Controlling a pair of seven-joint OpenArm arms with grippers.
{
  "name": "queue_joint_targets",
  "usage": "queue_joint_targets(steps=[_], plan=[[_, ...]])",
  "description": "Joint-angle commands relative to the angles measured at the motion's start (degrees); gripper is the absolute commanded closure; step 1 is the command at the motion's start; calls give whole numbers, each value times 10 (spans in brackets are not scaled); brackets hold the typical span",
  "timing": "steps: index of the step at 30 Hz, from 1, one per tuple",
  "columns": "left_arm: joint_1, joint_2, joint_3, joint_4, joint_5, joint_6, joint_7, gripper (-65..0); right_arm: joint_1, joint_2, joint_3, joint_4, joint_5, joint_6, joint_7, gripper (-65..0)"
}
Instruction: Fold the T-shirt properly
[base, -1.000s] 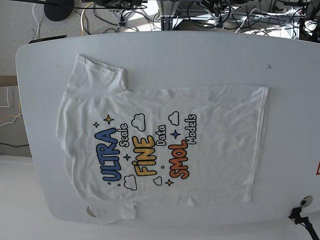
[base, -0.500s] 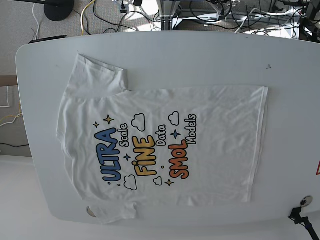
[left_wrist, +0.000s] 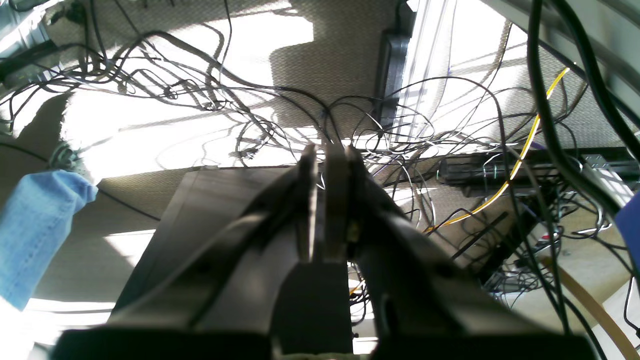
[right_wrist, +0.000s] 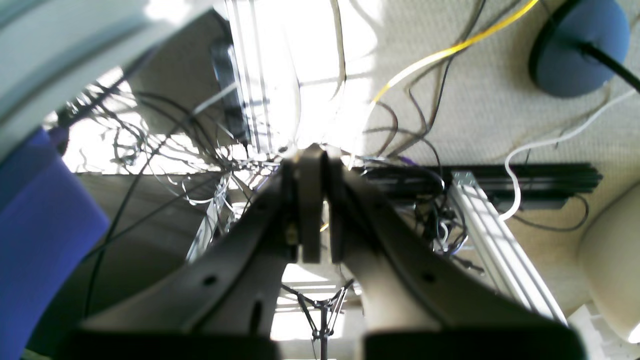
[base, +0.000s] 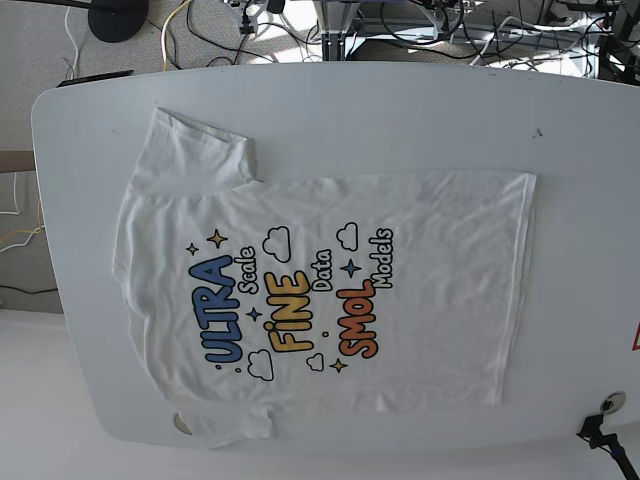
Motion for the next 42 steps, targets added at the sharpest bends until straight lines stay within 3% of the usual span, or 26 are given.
queue_joint_targets(steps=[1,4,10,14,19,28,42], plan=[[6,-4,0,22,2,0,2,-121,-21,3,0,52,-2,1,0,-29],[50,-4,0,87,3,0,4,-310,-54,3,0,106,-1,1,1,-54],[110,-4,0,170,3,-1,4,-309,-123,3,1,208,-1,1,4,-153],[148,-4,0,234,0,-40,4,-359,-181,11,1,292,2,0,4,-282],[218,-5,-17,337,-1,-42,2,-409,-246,17,1,388,2,0,4,-444],[376,-16,-47,591,-1,-45,2,-427,-371,17,1,569,2,0,3,-449],[549,-18,-47,808,-1,-45,2,-422,-540,25,0,823,1,0,0,-448]])
